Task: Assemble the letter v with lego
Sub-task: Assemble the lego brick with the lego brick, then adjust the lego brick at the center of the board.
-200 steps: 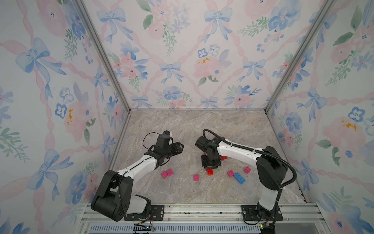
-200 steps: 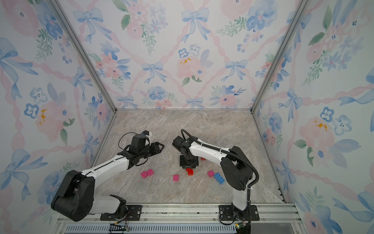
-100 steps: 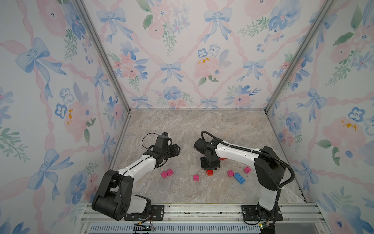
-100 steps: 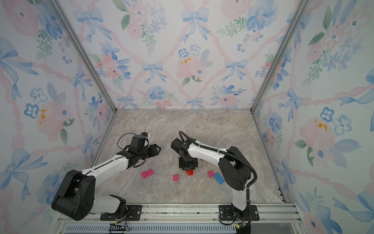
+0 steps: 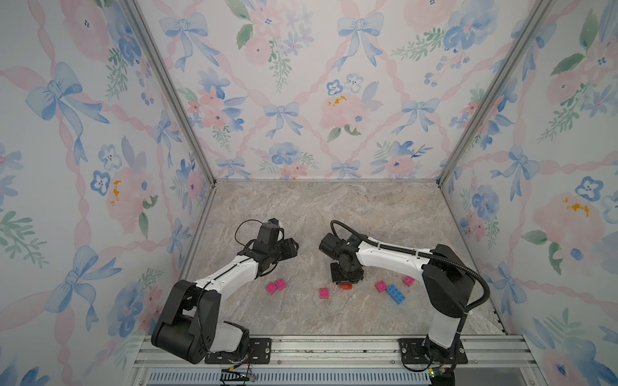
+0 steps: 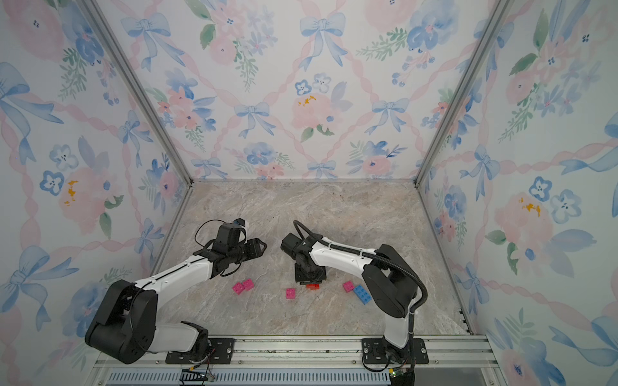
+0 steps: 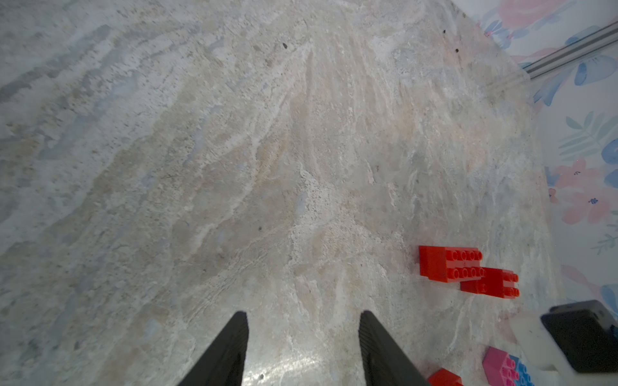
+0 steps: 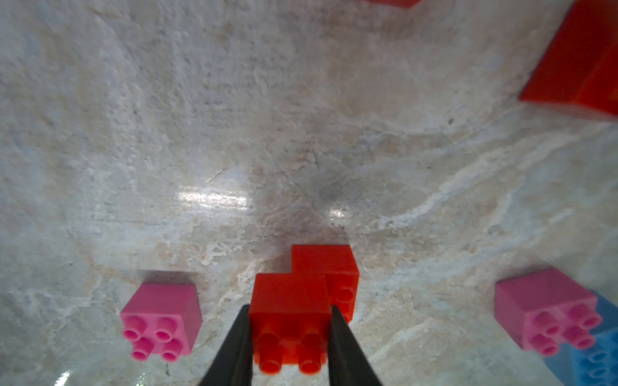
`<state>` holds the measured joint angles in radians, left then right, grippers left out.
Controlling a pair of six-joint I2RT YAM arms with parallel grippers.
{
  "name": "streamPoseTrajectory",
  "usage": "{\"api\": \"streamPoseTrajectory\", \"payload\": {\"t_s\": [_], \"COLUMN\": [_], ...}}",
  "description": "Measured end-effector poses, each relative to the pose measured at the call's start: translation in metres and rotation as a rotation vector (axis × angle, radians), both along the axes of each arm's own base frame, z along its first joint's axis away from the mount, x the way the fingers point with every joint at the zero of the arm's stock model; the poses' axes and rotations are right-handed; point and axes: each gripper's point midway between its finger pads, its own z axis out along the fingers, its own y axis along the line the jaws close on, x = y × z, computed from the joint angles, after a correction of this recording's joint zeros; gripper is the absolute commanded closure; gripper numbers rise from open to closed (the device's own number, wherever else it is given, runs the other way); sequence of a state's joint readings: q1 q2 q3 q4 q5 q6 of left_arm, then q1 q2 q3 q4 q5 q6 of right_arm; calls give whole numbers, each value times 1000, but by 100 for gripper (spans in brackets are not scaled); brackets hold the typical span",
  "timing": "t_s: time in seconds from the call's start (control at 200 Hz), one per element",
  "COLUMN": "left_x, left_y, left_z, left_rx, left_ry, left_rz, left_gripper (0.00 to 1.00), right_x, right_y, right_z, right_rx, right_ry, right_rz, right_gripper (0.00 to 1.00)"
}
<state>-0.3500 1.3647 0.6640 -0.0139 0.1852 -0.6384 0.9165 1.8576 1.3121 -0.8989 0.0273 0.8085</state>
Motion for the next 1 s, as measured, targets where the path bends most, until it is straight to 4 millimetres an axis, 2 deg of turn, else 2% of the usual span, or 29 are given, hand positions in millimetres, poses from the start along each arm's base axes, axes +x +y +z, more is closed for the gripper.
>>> {"api": "streamPoseTrajectory", "payload": {"t_s": [0.18,0.25,0.37,0.515,0.66,0.805,1.0], "left_x": [-5,-2,6,9,4,4,13], "left_y": [-18,-25,-43,-76,-119,-142,-156], "left_z": [0,4,19,21,14,1,-16], "left_rx": [-82,-122,-222,-341,-433,-493,-545], "left_ry": [37,42,19,29,66,99,131], "left_rz": [-41,-55,-90,-151,-232,-265,-269], "left_gripper": [31,28,27,29,35,37,41], "right_x": [2,4,13,31,57,76,86], "right_y": [-1,-2,-6,-22,-64,-99,-118], "right_z": [2,2,11,44,74,76,71], "right_rx": [2,5,33,101,163,217,319], "right_ry": [-1,0,-8,-65,-124,-115,-85], "right_rz": [-2,-5,-18,-46,-90,-136,-123], "right_gripper": [49,40,32,29,34,34,33]}}
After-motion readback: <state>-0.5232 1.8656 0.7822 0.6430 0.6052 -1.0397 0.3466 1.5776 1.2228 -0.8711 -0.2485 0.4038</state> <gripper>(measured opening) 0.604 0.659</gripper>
